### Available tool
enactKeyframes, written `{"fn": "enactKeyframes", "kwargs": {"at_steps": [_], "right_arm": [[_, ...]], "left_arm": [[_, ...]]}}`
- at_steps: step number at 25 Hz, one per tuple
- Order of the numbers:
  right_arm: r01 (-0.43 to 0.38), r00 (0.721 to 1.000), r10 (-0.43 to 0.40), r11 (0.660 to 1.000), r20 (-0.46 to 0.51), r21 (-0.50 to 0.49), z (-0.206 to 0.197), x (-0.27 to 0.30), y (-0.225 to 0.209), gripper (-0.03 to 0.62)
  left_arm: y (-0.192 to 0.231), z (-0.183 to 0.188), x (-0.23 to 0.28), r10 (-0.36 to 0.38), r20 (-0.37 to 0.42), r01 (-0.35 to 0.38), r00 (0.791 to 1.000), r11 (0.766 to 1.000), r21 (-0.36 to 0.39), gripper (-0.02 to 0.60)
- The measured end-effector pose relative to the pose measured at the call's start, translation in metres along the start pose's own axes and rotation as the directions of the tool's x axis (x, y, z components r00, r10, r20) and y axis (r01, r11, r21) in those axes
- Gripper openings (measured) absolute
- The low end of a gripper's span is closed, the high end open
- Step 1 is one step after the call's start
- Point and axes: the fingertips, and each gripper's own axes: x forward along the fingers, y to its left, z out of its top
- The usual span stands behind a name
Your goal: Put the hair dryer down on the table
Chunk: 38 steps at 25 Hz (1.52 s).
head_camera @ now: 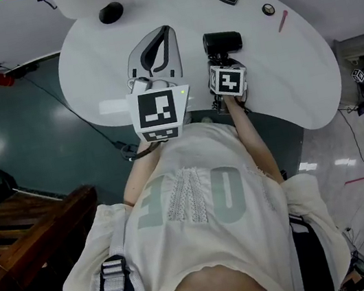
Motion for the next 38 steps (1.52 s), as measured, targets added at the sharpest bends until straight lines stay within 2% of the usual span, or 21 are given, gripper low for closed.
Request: {"fn": "enactKeyframes", "kwargs": {"at_steps": [5,8,12,16,20,24,27,29,32,38], "right_arm": [[-0.028,0.999,0.028,0.999,0.031,0.016,0.009,-0.013,0.004,0.285],[-0.034,0.998,0.035,0.999,0.058,-0.014,0.023,-0.029,0.007,0.285],[-0.039,0.973,0.042,0.999,0.228,-0.020,0.070,-0.071,0.008,0.285],[-0.066,0.900,0.086,0.996,0.428,-0.061,0.133,-0.127,0.016,0.282],[-0.062,0.821,0.130,0.988,0.556,-0.140,0.166,-0.177,0.032,0.231],[-0.020,0.724,0.130,0.986,0.678,-0.168,0.187,-0.230,0.045,0.139],[0.070,0.638,0.096,0.981,0.764,-0.182,0.197,-0.263,0.047,0.018],[0.085,0.606,0.096,0.979,0.790,-0.184,0.198,-0.276,0.049,0.005],[0.063,0.596,0.107,0.982,0.796,-0.178,0.194,-0.283,0.048,0.005],[0.049,0.626,0.104,0.984,0.772,-0.173,0.188,-0.280,0.045,0.005]], "left_arm": [[0.003,-0.003,-0.002,0.010,-0.006,-0.010,1.000,1.000,-0.009,0.006],[0.005,-0.005,-0.001,0.016,-0.008,-0.016,1.000,1.000,-0.013,0.006],[0.006,-0.003,-0.001,0.024,-0.007,-0.024,1.000,1.000,-0.020,0.006],[0.009,0.007,-0.002,0.028,0.009,-0.027,1.000,0.999,-0.024,0.006],[0.007,0.023,-0.007,0.016,0.045,-0.015,0.999,1.000,-0.022,0.006],[0.002,0.041,-0.018,0.007,0.093,-0.007,0.996,1.000,0.000,0.006],[0.001,0.054,-0.022,0.012,0.154,-0.012,0.988,1.000,0.001,0.006],[0.002,0.058,-0.025,0.018,0.163,-0.018,0.986,1.000,-0.005,0.006],[0.006,0.060,-0.029,0.031,0.168,-0.030,0.985,0.999,-0.010,0.006],[0.011,0.066,-0.034,0.050,0.190,-0.053,0.981,0.999,0.011,0.006]]}}
